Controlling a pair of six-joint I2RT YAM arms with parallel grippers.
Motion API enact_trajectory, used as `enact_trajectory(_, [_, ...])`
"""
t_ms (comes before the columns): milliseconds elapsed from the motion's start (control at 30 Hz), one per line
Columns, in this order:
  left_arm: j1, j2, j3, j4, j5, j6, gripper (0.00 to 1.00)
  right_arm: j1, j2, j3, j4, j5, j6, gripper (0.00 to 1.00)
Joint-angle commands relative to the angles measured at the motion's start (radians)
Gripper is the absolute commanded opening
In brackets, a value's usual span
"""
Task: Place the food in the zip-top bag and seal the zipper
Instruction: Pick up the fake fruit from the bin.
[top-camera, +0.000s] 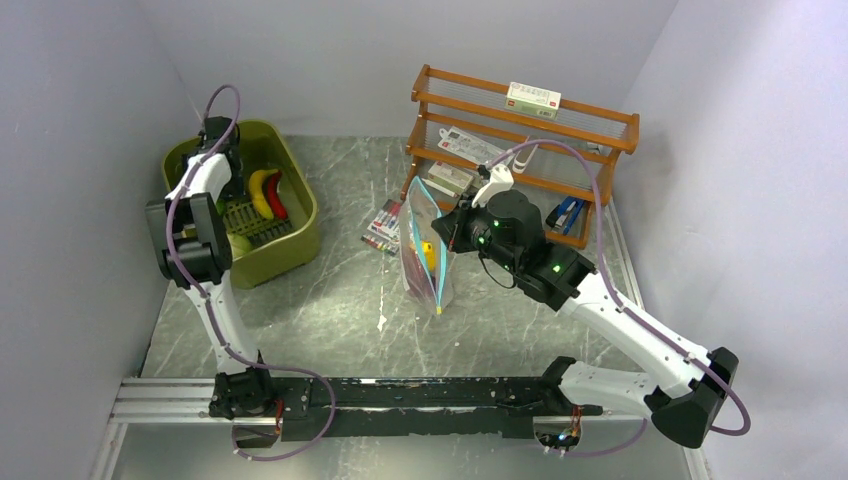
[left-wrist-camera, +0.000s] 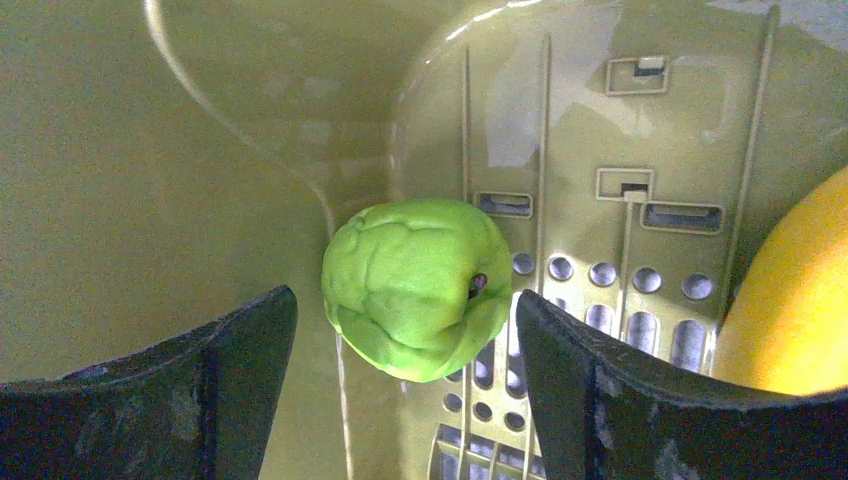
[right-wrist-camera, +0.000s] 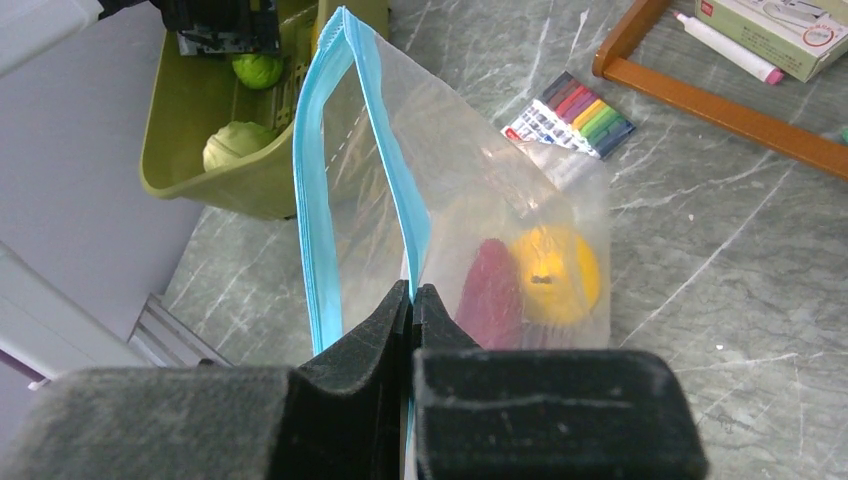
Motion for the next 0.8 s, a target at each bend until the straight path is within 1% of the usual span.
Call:
enact_trajectory(0, [0.014, 0.005, 0.022, -0.029, -0.014, -0.02, 0.79, 0.003, -0.007, 0.038, 0.005, 0.016, -0.016, 0.0])
enact_trajectory(600, [0.022, 0.061, 0.045, -0.032, -0.007, 0.001, 0.75, 0.002, -0.035, 0.034, -0.013, 0.03, -0.013, 0.0])
enact_trajectory(767, [0.02, 0.049, 0.045, -0.027, 0.009, 0.002, 0.68, 0.003, -0.05, 0.027, -0.012, 0.036, -0.015, 0.0])
